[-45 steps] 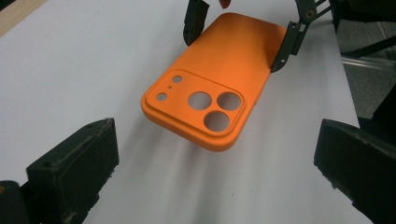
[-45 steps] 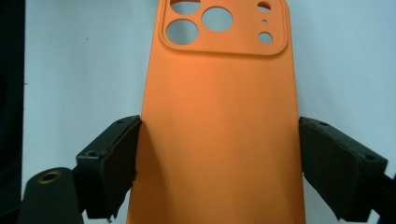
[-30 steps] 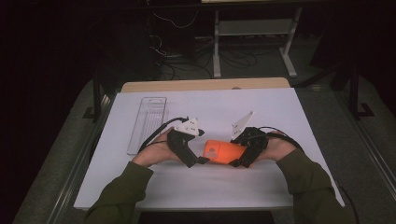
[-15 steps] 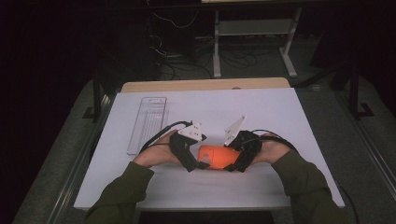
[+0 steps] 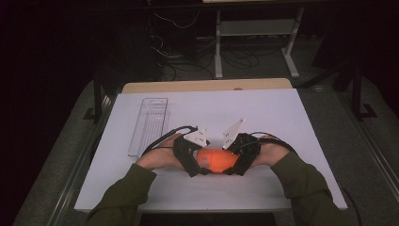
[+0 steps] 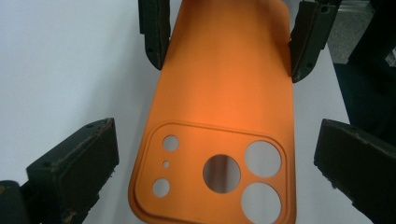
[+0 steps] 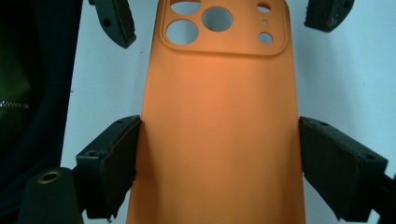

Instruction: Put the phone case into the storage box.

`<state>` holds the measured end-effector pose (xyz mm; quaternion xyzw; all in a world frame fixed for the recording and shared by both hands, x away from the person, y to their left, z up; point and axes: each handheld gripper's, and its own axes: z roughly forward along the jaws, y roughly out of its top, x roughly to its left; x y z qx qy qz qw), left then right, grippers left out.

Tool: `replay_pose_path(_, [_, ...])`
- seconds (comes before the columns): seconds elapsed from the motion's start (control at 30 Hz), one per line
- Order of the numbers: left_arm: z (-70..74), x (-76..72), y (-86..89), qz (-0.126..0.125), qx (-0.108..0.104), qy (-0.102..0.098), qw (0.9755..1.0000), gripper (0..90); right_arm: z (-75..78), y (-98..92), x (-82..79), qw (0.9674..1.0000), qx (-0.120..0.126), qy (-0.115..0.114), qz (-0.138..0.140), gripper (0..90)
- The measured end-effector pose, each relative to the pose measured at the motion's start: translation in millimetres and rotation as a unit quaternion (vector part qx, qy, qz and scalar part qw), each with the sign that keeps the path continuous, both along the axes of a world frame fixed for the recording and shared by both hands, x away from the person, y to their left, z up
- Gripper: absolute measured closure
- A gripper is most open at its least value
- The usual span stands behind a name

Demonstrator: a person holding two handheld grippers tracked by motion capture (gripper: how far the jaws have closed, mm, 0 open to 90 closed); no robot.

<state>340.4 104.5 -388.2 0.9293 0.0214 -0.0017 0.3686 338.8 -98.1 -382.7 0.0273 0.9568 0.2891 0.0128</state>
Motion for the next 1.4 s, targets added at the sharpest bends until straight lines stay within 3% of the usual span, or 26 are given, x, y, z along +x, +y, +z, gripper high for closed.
replay_pose_path(0.43, [-7.4,-4.9,-9.7,-0.018,0.03,-0.008,0.9993,0.0,2.1,6.1,-3.4,0.9999,0.001,-0.007,0.01,15.1])
replay_pose_path(0.57, [-9.4,-5.8,-11.8,-0.017,0.038,-0.002,0.9991,0.0,3.1,7.2,-4.0,0.9998,0.003,-0.009,0.015,15.1])
replay_pose_path(1.4, [-9.1,-5.6,-12.4,-0.028,0.045,-0.005,0.9986,12.8,4.7,9.3,-5.3,0.9996,0.007,-0.012,0.023,15.1])
